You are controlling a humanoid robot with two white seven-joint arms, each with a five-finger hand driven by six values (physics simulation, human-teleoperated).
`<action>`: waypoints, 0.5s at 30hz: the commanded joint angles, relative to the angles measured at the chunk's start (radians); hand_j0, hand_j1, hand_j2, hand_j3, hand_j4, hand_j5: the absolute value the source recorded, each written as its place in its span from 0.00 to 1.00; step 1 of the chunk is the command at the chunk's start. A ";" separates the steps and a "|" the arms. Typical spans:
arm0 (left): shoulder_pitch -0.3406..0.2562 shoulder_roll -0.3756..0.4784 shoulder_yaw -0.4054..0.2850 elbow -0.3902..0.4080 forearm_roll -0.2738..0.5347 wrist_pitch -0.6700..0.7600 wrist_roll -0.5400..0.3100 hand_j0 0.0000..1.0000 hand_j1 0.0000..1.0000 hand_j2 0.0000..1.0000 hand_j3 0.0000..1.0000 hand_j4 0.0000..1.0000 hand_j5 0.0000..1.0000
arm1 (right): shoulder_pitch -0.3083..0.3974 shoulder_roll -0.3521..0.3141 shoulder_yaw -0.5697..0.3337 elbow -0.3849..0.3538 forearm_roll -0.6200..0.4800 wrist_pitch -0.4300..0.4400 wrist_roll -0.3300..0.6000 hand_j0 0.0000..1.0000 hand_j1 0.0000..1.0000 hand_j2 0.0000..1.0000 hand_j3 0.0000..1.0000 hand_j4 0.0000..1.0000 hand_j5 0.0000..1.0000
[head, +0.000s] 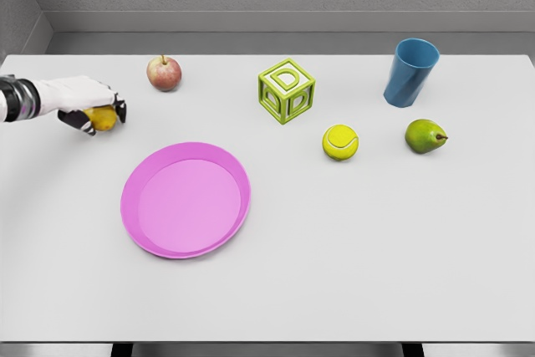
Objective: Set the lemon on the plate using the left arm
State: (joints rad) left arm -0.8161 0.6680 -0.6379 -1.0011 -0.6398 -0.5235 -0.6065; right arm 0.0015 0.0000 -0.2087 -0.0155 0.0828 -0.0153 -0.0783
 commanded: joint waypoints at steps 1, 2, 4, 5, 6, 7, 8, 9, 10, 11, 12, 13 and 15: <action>0.000 0.001 0.001 -0.024 0.015 0.003 0.001 0.53 0.53 0.53 0.53 0.53 0.53 | 0.000 0.000 0.000 0.000 0.000 0.000 0.000 1.00 1.00 1.00 1.00 1.00 1.00; 0.000 0.002 0.001 -0.031 0.019 0.003 0.001 0.53 0.53 0.53 0.53 0.53 0.53 | 0.000 0.000 0.000 0.000 0.000 0.000 0.000 1.00 1.00 1.00 1.00 1.00 1.00; 0.003 0.007 0.000 -0.062 0.039 0.005 0.001 0.53 0.53 0.53 0.53 0.53 0.53 | 0.000 0.000 0.000 0.000 0.000 0.000 0.000 1.00 1.00 1.00 1.00 1.00 1.00; 0.005 0.007 -0.005 -0.082 0.046 0.005 0.001 0.53 0.53 0.53 0.53 0.53 0.53 | 0.000 0.000 0.000 0.000 0.000 0.000 0.000 1.00 1.00 1.00 1.00 1.00 1.00; 0.005 0.008 -0.006 -0.096 0.058 0.005 0.001 0.53 0.53 0.53 0.53 0.53 0.53 | 0.000 0.000 0.000 0.000 0.000 0.000 0.000 1.00 1.00 1.00 1.00 1.00 1.00; 0.008 0.010 -0.006 -0.116 0.063 0.005 0.001 0.53 0.53 0.53 0.53 0.53 0.53 | 0.000 0.000 0.000 0.000 0.000 0.000 0.000 1.00 1.00 1.00 1.00 1.00 1.00; 0.011 0.016 -0.008 -0.134 0.072 0.005 0.001 0.53 0.53 0.53 0.53 0.53 0.53 | 0.000 0.000 0.000 0.000 0.000 0.000 0.000 1.00 1.00 1.00 1.00 1.00 1.00; 0.011 0.018 -0.017 -0.139 0.077 0.005 0.001 0.53 0.53 0.53 0.53 0.53 0.53 | 0.000 0.000 0.000 0.000 0.000 0.000 0.000 1.00 1.00 1.00 1.00 1.00 1.00; 0.011 0.019 -0.023 -0.154 0.086 0.005 -0.001 0.53 0.53 0.53 0.53 0.53 0.53 | 0.000 0.000 0.000 0.000 0.000 0.000 0.000 1.00 1.00 1.00 1.00 1.00 1.00; 0.011 0.031 -0.039 -0.160 0.092 0.005 0.001 0.53 0.53 0.53 0.53 0.53 0.53 | 0.000 0.000 0.000 -0.001 0.000 0.000 0.000 1.00 1.00 1.00 1.00 1.00 1.00; 0.011 0.035 -0.046 -0.179 0.106 0.005 -0.001 0.53 0.53 0.53 0.53 0.53 0.53 | 0.000 0.000 0.000 0.000 0.000 0.000 0.000 1.00 1.00 1.00 1.00 1.00 1.00; 0.011 0.035 -0.051 -0.188 0.109 0.005 0.001 0.53 0.53 0.53 0.53 0.53 0.53 | 0.000 0.000 0.000 0.000 0.000 0.000 0.000 1.00 1.00 1.00 1.00 1.00 1.00; 0.011 0.038 -0.069 -0.217 0.115 0.005 0.001 0.53 0.53 0.53 0.53 0.53 0.53 | 0.000 0.000 0.000 0.000 0.000 0.000 0.000 1.00 1.00 1.00 1.00 1.00 1.00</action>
State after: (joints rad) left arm -0.8053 0.7007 -0.6908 -1.1889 -0.5395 -0.5216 -0.6065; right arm 0.0015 0.0000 -0.2087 -0.0156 0.0828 -0.0153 -0.0783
